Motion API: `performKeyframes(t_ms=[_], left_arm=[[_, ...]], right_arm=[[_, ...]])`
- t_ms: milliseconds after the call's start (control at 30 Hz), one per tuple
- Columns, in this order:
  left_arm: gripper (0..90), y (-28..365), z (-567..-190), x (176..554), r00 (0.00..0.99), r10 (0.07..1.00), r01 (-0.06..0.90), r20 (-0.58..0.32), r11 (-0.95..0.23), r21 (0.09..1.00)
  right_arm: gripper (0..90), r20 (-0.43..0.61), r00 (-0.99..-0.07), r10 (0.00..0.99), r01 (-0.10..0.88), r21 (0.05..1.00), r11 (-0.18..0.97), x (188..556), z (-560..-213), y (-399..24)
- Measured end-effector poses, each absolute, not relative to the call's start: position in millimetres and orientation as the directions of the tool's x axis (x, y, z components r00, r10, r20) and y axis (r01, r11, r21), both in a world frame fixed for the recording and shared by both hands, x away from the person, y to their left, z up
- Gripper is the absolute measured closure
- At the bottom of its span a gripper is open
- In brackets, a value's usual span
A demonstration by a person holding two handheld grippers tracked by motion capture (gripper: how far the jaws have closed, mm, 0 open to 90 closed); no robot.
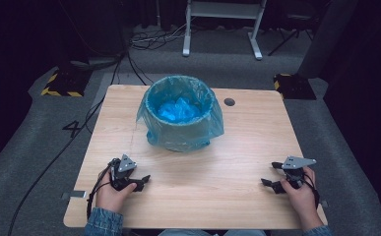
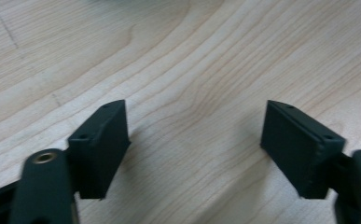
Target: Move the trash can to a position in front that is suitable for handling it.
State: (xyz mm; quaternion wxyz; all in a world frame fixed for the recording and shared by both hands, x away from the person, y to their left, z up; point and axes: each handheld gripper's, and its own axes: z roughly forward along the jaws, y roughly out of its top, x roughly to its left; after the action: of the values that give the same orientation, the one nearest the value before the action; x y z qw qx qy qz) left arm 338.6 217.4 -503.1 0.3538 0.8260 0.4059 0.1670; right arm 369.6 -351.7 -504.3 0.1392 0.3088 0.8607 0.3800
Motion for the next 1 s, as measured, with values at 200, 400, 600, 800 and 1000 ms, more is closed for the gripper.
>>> performKeyframes(t_ms=[200,400,600,800,1000], left_arm=[[25.7,220,-496,339,0.603,0.796,0.578,-0.046,-0.397,0.712],[26.6,217,-478,342,0.597,0.799,0.584,-0.072,-0.371,0.722],[28.1,215,-450,342,0.611,0.788,0.548,-0.077,-0.350,0.760],[27.6,211,-435,344,0.623,0.778,0.521,-0.078,-0.339,0.784],[25.7,208,-428,346,0.634,0.772,0.495,-0.048,-0.357,0.792]], right_arm=[[14.3,-0.005,-0.771,0.636,0.425,0.741,0.520,370,-504,-352],[14.3,-0.005,-0.771,0.637,0.425,0.740,0.521,370,-504,-352],[14.3,-0.005,-0.771,0.637,0.425,0.741,0.521,370,-504,-352],[14.4,-0.009,-0.771,0.636,0.422,0.742,0.522,369,-504,-352],[14.4,-0.008,-0.771,0.636,0.422,0.742,0.521,369,-504,-352]])
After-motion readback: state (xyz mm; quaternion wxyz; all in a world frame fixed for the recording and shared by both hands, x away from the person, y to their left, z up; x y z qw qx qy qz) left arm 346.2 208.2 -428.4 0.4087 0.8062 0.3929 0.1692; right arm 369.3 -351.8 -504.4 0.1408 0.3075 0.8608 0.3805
